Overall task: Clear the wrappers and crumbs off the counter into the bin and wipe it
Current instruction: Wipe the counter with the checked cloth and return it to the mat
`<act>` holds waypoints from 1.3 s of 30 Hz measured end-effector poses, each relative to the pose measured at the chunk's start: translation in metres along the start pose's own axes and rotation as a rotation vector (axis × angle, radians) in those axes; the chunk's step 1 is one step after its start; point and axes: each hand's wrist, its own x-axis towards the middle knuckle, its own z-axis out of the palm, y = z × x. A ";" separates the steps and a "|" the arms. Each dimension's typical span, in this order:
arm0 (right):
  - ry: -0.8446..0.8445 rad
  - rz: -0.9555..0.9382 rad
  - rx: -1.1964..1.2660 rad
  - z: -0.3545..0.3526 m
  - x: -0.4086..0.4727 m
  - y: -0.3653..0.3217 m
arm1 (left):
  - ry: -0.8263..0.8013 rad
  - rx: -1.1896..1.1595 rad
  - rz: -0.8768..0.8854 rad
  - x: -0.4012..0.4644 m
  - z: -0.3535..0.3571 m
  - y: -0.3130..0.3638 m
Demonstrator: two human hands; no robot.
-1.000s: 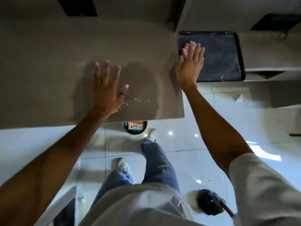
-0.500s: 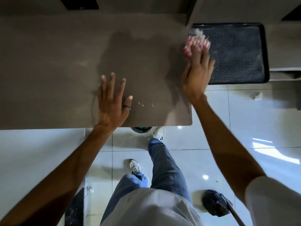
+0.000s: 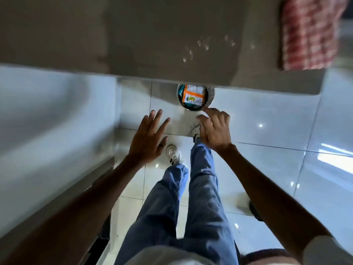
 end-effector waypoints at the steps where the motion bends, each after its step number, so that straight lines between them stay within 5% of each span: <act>1: -0.218 0.085 -0.003 0.031 -0.003 0.008 | -0.067 -0.007 -0.025 0.001 0.021 -0.007; 3: -0.476 0.263 -0.019 0.088 0.002 0.028 | -0.199 -0.045 -0.090 0.008 0.054 -0.019; 7: -0.688 0.572 0.033 0.200 0.024 0.066 | -0.219 -0.095 -0.168 0.026 0.110 -0.040; 12: -0.532 0.786 0.128 0.260 0.035 0.071 | -0.252 -0.423 -0.364 0.004 0.138 -0.036; 20: -0.747 0.431 0.180 0.096 -0.009 -0.044 | -0.310 -1.417 -0.926 -0.017 0.049 -0.001; 25: -0.861 0.044 0.123 0.008 -0.016 -0.097 | 0.005 -1.678 -1.035 -0.033 -0.021 0.019; 27: -0.782 -0.129 0.125 -0.025 -0.001 -0.108 | 0.056 -1.764 -1.086 -0.042 -0.038 0.018; 30: -0.337 -0.319 0.117 -0.082 0.032 -0.117 | 0.070 -1.903 -1.161 -0.048 -0.060 0.010; 34: 0.249 -0.114 -0.035 -0.165 0.106 -0.054 | 0.047 -1.909 -1.175 -0.034 -0.093 0.002; 37: 0.131 0.369 -0.279 -0.211 0.146 0.026 | 0.071 -1.859 -1.136 -0.024 -0.110 0.003; 39: -0.034 0.468 -0.332 -0.209 0.152 0.043 | 0.098 -1.840 -1.149 -0.020 -0.115 0.007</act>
